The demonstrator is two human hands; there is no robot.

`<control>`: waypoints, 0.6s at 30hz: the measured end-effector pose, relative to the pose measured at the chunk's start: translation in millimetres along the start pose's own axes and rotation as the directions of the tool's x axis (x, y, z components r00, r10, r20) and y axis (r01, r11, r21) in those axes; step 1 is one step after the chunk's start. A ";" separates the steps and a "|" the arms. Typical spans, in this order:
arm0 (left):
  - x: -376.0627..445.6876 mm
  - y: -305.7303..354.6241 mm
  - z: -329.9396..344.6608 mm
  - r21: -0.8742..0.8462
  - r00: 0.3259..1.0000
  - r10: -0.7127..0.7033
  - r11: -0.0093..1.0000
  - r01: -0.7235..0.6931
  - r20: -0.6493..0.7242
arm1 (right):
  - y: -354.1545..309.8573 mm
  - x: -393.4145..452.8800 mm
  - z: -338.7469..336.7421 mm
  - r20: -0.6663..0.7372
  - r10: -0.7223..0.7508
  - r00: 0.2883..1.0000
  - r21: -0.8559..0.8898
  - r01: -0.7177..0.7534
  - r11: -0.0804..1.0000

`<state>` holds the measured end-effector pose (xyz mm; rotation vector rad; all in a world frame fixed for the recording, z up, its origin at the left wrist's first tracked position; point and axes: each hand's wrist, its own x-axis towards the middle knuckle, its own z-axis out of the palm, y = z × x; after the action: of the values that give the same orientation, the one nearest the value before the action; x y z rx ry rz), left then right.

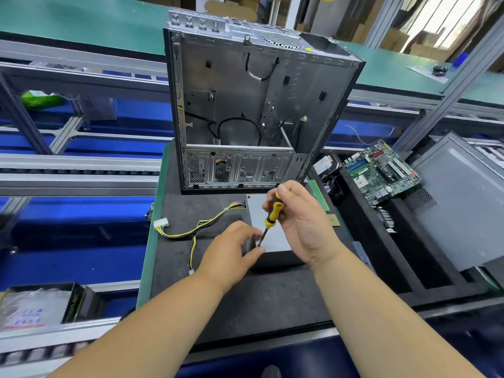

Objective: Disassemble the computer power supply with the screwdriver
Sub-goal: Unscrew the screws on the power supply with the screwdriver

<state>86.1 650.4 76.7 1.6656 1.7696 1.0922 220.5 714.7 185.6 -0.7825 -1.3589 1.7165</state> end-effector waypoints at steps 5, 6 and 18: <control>7.4 -0.7 -2.9 0.088 0.993 0.100 0.992 -0.095 -0.064 | -4.1 -1.2 5.4 0.020 0.002 1.000 0.007 -0.003 1.000; 8.4 0.9 -2.2 0.001 0.996 0.072 0.997 -0.072 -0.053 | -3.6 -0.7 7.0 0.025 -0.005 1.000 0.022 0.004 1.000; 11.3 -10.6 7.4 -0.340 1.000 -0.028 0.940 0.024 -0.006 | 1.2 4.9 2.5 -0.034 -0.026 0.999 0.040 0.027 0.999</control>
<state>83.9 663.7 66.0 1.4240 1.5003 1.3110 215.7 717.6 185.0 -0.7639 -1.3031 1.6976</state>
